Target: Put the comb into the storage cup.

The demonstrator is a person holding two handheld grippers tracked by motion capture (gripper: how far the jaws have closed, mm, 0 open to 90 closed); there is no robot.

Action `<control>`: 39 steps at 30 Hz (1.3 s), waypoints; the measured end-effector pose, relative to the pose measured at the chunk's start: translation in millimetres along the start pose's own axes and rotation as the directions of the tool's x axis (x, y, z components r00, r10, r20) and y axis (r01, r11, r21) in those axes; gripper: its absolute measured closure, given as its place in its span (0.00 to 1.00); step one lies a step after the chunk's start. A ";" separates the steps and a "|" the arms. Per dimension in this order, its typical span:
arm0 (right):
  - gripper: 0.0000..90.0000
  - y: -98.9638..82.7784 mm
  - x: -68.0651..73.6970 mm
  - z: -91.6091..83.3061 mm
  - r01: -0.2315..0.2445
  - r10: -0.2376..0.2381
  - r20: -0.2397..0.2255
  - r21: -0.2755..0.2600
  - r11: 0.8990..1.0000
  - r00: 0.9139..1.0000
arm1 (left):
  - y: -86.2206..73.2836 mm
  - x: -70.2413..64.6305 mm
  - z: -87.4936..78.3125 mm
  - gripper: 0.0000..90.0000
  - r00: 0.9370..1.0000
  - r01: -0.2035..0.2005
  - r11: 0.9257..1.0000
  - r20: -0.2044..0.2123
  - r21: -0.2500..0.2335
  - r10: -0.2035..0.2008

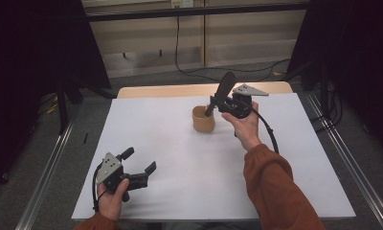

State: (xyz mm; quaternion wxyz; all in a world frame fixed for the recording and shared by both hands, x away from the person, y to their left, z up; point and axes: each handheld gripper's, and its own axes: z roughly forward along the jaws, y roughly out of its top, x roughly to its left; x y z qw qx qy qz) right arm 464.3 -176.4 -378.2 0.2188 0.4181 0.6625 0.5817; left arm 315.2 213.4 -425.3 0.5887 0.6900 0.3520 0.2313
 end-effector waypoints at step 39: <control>0.81 -31.4 -1.5 11.8 -0.014 0.014 0.000 0.003 1.000 1.000 | -0.2 -0.6 0.4 0.02 1.000 -0.007 1.000 0.009 0.006 0.007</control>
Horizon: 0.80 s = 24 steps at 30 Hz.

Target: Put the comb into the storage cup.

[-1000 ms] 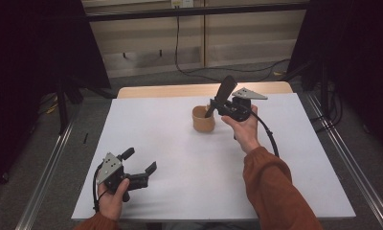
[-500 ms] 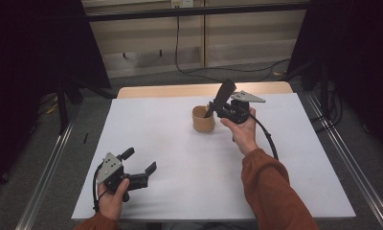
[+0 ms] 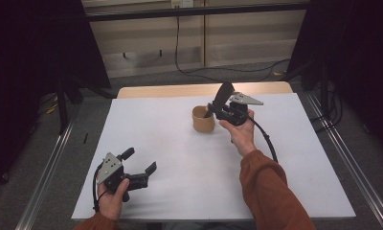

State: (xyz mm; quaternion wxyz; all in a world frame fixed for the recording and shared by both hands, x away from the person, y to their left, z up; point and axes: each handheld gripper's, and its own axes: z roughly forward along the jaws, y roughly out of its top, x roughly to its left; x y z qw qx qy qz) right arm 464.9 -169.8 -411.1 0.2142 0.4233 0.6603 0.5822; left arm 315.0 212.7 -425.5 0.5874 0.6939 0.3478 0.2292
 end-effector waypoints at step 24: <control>0.81 -12.8 1.7 8.1 0.020 -0.020 0.006 0.023 1.000 1.000 | 0.2 0.5 -0.4 0.02 1.000 -0.003 1.000 0.005 0.001 0.003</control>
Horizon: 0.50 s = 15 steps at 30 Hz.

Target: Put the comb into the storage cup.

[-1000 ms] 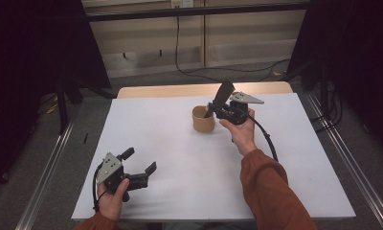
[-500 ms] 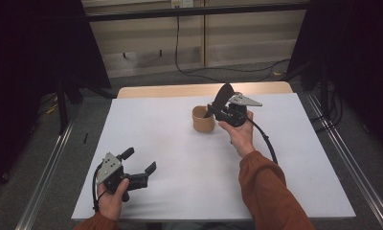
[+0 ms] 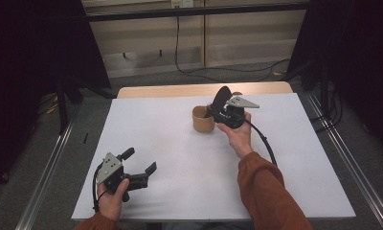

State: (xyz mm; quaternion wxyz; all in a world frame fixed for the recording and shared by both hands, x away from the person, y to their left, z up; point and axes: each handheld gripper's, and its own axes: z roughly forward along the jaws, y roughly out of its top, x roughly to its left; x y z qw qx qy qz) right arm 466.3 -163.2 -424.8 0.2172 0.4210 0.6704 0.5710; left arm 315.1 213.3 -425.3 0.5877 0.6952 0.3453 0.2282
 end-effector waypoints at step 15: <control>0.81 -3.2 1.4 2.6 0.012 -0.012 -0.001 0.007 1.000 1.000 | -0.5 -0.2 0.6 0.02 1.000 0.003 1.000 0.001 0.005 -0.003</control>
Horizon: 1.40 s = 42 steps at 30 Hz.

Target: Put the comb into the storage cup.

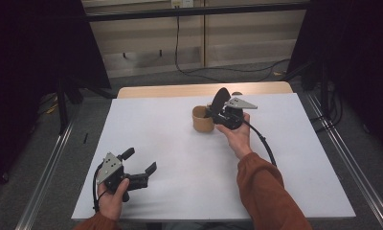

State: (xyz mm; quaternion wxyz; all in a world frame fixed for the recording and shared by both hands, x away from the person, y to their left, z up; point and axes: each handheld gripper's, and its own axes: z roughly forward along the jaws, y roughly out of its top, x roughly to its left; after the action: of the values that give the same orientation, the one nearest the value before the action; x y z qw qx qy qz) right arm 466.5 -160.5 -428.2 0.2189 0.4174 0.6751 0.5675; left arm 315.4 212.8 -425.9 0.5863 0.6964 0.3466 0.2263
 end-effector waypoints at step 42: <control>0.09 7.2 1.8 -25.0 0.019 -0.017 0.071 -0.023 1.000 0.997 | 0.4 0.2 -0.4 0.02 1.000 -0.007 1.000 -0.003 -0.002 0.007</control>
State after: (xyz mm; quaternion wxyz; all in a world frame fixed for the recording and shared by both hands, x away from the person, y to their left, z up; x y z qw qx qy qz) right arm 448.5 -173.6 -414.5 0.2528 0.4284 0.6638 0.5585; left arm 315.3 213.2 -425.4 0.5857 0.6967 0.3446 0.2297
